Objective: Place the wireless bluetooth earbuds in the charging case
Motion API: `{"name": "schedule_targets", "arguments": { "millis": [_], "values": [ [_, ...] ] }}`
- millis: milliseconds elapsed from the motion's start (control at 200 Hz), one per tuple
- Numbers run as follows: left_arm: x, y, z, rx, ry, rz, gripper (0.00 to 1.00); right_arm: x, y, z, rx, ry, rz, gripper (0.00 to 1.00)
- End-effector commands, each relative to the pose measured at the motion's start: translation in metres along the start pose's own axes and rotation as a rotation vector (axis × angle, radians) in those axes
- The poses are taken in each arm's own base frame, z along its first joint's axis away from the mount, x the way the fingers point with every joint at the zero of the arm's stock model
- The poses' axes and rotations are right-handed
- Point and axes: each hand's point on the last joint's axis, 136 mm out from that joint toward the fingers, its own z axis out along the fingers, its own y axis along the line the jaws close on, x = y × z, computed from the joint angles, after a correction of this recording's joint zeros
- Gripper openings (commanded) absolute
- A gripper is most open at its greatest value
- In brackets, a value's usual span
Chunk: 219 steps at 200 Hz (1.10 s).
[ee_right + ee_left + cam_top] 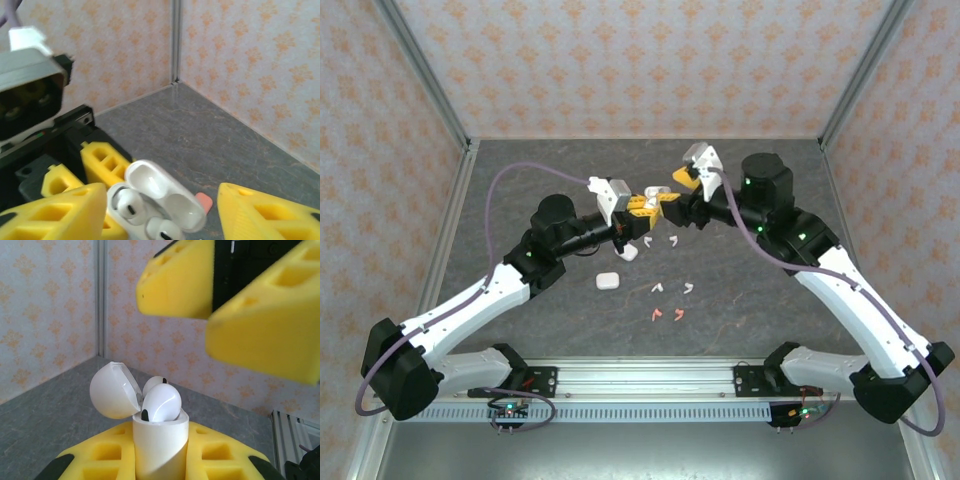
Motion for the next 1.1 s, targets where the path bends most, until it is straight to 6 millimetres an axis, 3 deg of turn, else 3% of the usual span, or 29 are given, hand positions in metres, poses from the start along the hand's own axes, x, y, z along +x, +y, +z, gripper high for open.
{"name": "schedule_targets", "arguments": {
  "millis": [0,220,345,821,1091],
  "values": [
    [-0.024,-0.006,-0.005,0.009,-0.083,0.024,0.0,-0.034,-0.005,-0.023,0.001,-0.138,0.063,0.67],
    [-0.023,-0.008,-0.007,0.014,-0.085,0.023,0.0,-0.023,-0.025,-0.024,-0.025,-0.157,0.241,0.85],
    [-0.023,-0.009,-0.009,0.015,-0.094,0.025,0.0,-0.017,-0.024,-0.019,-0.092,-0.174,0.335,1.0],
    [-0.028,-0.018,-0.016,0.051,-0.114,0.041,0.0,0.011,-0.004,-0.001,-0.282,-0.092,0.535,0.99],
    [-0.026,-0.019,-0.016,0.057,-0.109,0.034,0.0,0.01,0.008,0.008,-0.38,-0.055,0.545,0.99]
  ]
}}
